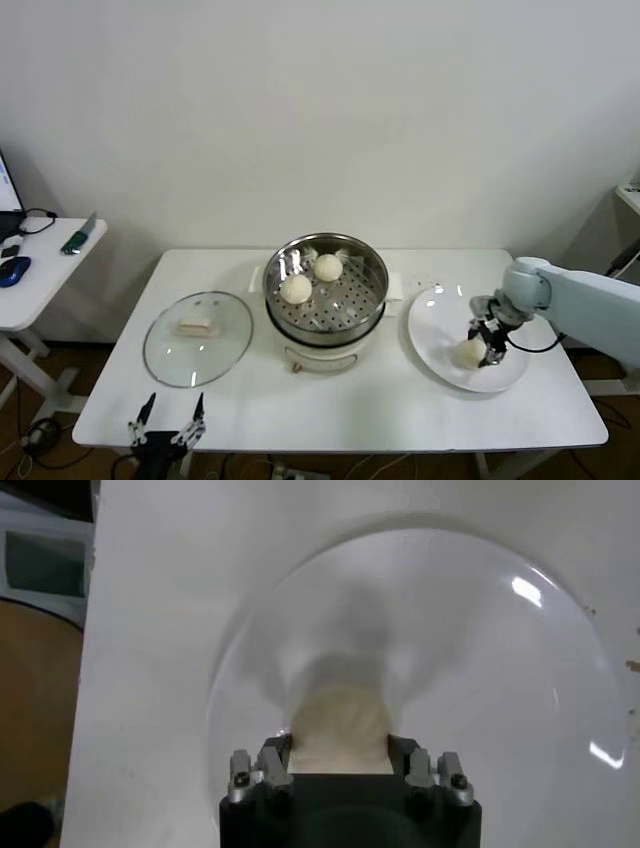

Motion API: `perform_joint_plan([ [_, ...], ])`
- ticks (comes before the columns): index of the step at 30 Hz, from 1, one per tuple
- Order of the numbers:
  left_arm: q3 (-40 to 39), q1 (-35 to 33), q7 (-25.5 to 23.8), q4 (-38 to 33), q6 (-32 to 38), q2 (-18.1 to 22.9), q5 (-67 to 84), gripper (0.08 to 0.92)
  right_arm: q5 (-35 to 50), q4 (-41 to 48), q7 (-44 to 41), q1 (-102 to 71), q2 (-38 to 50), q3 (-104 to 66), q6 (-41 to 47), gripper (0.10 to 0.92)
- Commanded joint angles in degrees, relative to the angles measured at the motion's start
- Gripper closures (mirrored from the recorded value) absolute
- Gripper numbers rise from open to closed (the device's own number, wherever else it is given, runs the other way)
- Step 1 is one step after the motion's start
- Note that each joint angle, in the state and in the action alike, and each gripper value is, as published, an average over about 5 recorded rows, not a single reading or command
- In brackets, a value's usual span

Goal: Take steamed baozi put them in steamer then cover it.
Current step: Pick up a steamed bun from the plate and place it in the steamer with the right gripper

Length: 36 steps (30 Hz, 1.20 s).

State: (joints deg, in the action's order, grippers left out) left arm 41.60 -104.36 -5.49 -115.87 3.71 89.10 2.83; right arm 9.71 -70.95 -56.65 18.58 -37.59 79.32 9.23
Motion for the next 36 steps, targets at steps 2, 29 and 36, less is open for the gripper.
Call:
perform_joint_plan([
  [2,0.0,0.0,-0.1,-0.1,-0.2,0.0,-0.1,0.177,0.2,-0.8,-4.5,16.5,-1.9,7.0,-10.6,0.381],
  [29,0.0,-0.4,0.0,-1.0,-0.1,0.3,-1.0,0.177,2.4,-10.2,-8.3,38.1,-31.9,5.2,-29.8,0.381],
  [36,0.5,-0.5,0.0,-1.0,-0.1,0.3,-0.6,0.177,-1.6,-8.2,-7.6,31.9,-38.9,5.8,-32.0,0.38],
])
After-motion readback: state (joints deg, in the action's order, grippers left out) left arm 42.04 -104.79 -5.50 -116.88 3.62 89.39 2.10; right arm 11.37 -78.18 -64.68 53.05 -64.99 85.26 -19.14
